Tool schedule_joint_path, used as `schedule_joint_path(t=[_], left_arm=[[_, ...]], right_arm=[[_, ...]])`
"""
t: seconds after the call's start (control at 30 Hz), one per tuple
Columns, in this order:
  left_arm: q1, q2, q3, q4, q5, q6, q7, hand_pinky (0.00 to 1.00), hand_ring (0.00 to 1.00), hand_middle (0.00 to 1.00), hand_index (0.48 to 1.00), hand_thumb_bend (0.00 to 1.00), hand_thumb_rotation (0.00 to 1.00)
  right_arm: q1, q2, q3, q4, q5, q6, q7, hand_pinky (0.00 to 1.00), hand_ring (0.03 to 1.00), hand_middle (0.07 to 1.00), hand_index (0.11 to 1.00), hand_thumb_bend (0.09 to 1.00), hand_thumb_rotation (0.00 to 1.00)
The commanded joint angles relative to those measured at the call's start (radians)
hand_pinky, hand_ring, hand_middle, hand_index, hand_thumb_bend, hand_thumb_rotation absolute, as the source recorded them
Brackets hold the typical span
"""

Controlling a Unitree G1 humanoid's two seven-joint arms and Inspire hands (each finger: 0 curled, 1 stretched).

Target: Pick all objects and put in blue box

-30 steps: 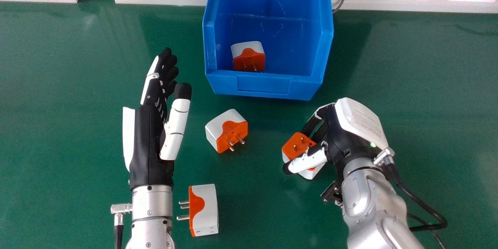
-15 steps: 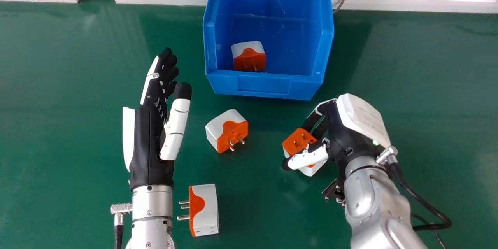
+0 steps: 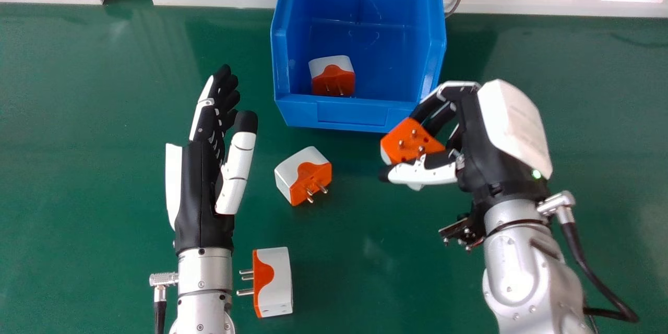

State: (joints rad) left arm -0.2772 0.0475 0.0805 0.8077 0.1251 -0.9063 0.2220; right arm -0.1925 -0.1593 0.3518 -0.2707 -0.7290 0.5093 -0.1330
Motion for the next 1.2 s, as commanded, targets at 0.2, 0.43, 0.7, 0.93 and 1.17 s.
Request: schedule_joint_path(t=[0.2,0.43,0.7,0.93,1.17], left_arm=[[-0.015,-0.003,-0.008,-0.011,0.013,-0.001,0.005,0.89,0.9,0.91,0.898,0.69,0.89],[-0.034,0.0,-0.005,0.012,0.013,-0.009,0.011,0.89,0.9,0.91,0.897,0.7,0.89],[-0.049,-0.001,-0.004,0.029,0.015,-0.015,0.016,0.89,0.9,0.91,0.896,0.71,0.89],[-0.055,0.004,-0.001,0.044,0.017,-0.025,0.023,0.89,0.9,0.91,0.895,0.71,0.89],[-0.07,0.003,-0.002,0.062,0.02,-0.028,0.03,0.89,0.9,0.91,0.892,0.71,0.89]], right_arm=[[-0.034,-0.013,-0.048,-0.078,-0.033,-0.083,-0.013,0.19,0.277,0.465,0.518,0.519,0.0],[-0.175,-0.055,-0.078,-0.109,-0.056,-0.115,0.061,0.23,0.325,0.481,0.523,0.509,0.0],[-0.348,-0.104,-0.117,0.006,-0.022,-0.264,0.044,0.24,0.345,0.486,0.515,0.507,0.0],[-0.614,-0.161,-0.121,0.386,0.025,-0.455,0.014,0.25,0.363,0.492,0.514,0.505,0.0],[-0.855,-0.152,-0.04,0.842,-0.003,-0.598,-0.039,0.27,0.388,0.499,0.515,0.501,0.0]])
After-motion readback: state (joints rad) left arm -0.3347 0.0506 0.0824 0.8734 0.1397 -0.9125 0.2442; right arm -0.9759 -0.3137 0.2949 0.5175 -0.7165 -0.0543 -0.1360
